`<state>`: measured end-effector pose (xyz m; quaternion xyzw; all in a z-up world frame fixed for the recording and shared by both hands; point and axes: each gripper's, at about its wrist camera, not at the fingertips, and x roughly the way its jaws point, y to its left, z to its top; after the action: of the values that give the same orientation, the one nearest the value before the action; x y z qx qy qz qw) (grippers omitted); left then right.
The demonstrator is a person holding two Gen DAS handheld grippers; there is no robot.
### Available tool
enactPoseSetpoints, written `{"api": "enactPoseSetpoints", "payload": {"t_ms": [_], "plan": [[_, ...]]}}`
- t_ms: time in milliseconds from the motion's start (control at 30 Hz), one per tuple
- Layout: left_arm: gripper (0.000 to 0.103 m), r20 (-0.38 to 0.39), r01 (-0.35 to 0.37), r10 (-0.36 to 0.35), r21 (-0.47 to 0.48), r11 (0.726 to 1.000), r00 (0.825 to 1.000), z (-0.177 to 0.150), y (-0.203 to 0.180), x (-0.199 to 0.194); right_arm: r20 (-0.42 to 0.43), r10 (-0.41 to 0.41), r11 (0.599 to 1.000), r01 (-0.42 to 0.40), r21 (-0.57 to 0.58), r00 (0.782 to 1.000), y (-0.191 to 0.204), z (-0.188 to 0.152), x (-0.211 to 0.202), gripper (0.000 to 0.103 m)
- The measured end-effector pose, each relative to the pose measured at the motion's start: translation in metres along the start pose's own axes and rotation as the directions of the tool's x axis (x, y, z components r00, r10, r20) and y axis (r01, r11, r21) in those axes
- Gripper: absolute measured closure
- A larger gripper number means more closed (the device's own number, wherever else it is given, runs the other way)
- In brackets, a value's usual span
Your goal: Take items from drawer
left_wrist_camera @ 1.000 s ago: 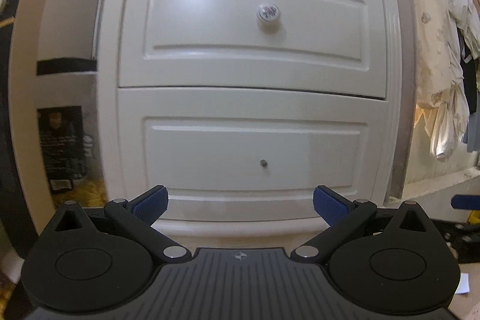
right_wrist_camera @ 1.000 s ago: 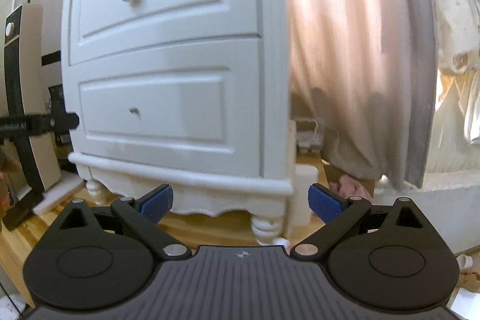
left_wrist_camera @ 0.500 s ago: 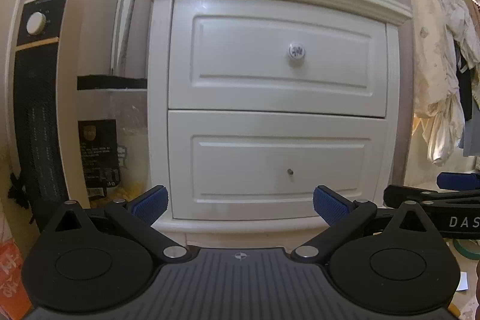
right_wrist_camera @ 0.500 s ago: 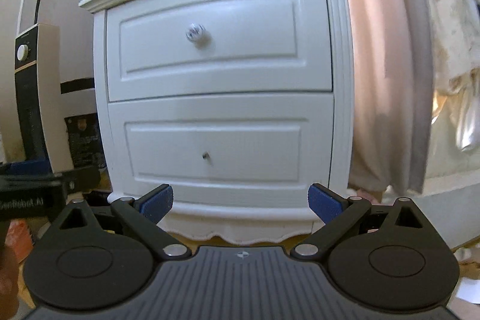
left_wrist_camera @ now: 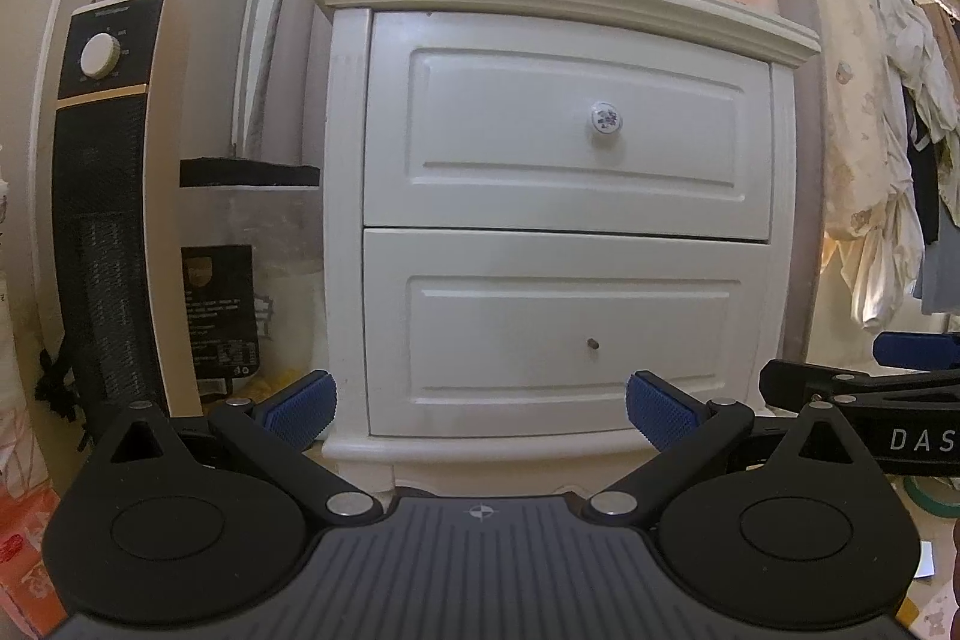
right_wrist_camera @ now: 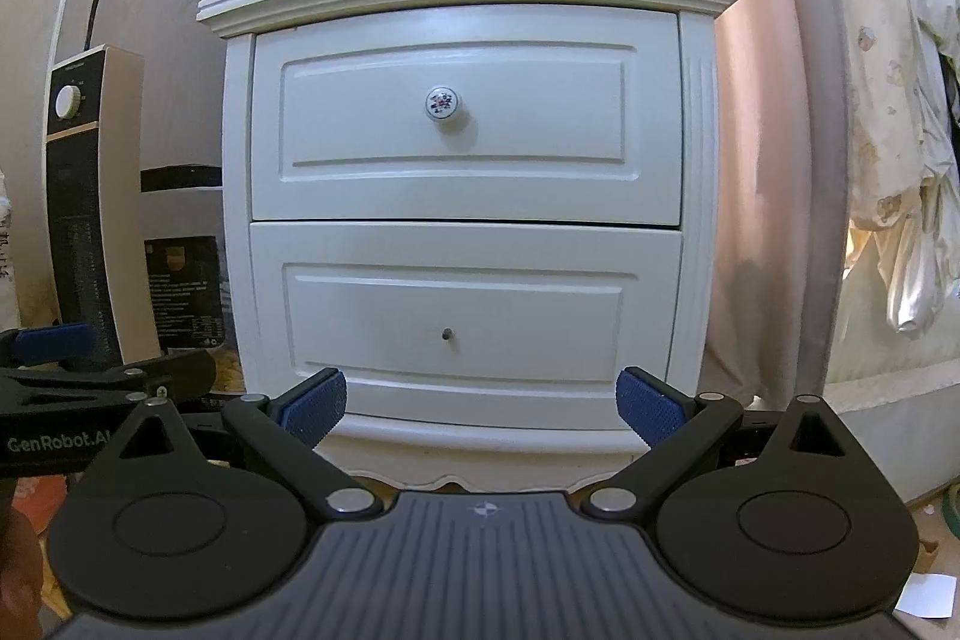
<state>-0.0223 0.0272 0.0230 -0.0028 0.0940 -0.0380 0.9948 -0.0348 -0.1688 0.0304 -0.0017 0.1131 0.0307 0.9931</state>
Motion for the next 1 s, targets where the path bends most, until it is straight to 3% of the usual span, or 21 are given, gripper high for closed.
{"api": "enactPoseSetpoints", "payload": {"t_ms": [433,1000], "plan": [[0.0,0.015,-0.013,0.013,-0.022,1.0,1.0,0.008,0.0,-0.007,0.05,0.03,0.997,-0.027,-0.07,0.998,0.011,0.013,-0.017,0.0],[0.0,0.005,0.001,-0.001,-0.003,1.0,1.0,0.009,-0.013,-0.005,0.057,-0.011,0.999,0.013,-0.045,0.998,-0.001,0.003,-0.018,0.0]]}}
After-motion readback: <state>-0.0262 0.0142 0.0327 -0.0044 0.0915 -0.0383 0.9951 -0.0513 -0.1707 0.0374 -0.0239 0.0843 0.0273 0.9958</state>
